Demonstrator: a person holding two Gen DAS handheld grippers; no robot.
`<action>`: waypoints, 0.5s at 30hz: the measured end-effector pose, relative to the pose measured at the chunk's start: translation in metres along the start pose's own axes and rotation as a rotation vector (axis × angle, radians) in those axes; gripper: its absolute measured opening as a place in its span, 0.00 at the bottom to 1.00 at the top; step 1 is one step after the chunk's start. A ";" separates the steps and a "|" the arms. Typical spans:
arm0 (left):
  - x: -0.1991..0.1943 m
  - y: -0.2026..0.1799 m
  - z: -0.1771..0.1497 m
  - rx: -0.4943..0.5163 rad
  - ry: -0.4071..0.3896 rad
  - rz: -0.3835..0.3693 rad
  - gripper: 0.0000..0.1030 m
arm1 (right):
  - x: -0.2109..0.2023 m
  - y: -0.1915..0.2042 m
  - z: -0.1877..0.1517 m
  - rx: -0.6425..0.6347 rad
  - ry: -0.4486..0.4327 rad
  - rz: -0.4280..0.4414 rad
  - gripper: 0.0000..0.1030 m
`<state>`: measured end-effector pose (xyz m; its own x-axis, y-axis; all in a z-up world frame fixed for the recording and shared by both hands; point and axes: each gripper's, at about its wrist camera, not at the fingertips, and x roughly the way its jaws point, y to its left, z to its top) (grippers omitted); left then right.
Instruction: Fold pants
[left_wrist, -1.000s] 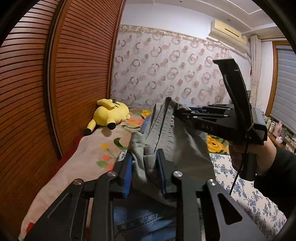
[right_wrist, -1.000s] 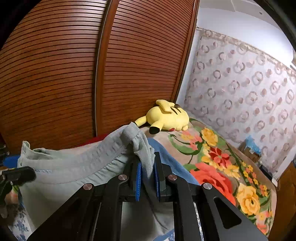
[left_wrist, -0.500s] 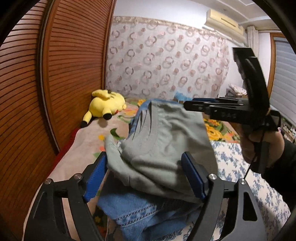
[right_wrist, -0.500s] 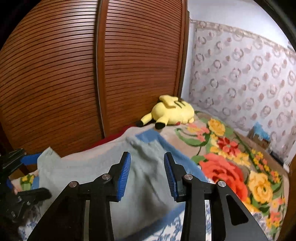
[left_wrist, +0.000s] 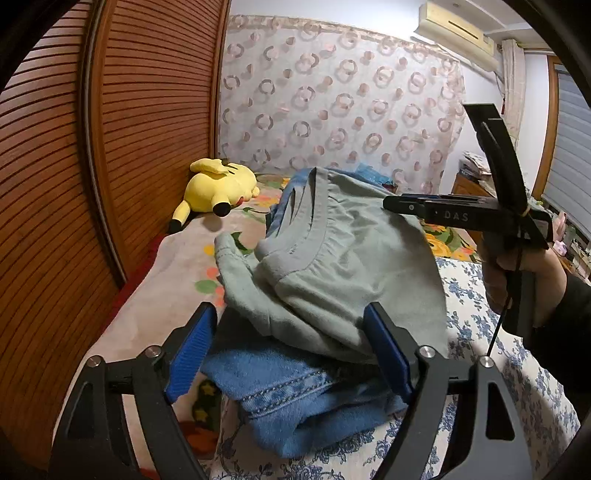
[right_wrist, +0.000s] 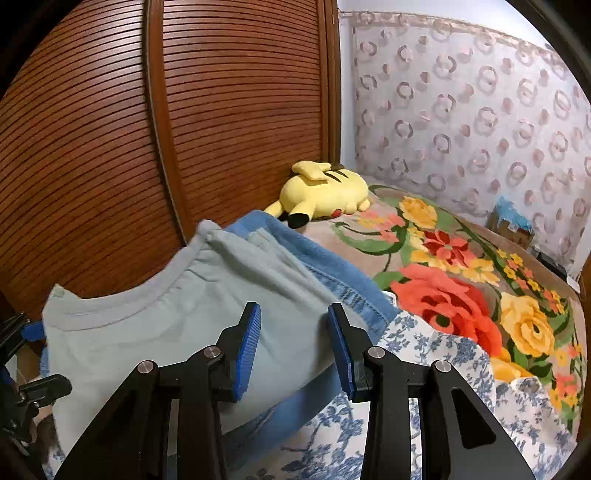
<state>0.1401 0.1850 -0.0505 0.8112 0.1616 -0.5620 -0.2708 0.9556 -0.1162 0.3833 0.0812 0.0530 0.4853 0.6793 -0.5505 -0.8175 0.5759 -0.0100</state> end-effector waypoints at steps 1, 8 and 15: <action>-0.003 0.000 0.000 0.002 -0.004 0.001 0.82 | -0.003 0.002 -0.005 0.001 -0.003 0.003 0.38; -0.020 0.003 0.000 0.009 -0.027 -0.005 0.99 | -0.025 0.013 -0.021 0.014 -0.024 0.027 0.45; -0.038 -0.005 -0.004 0.054 -0.014 -0.019 0.99 | -0.048 0.025 -0.037 0.023 -0.036 0.015 0.65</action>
<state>0.1088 0.1730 -0.0319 0.8235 0.1460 -0.5483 -0.2271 0.9704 -0.0826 0.3280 0.0458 0.0484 0.4844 0.7036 -0.5199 -0.8174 0.5758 0.0175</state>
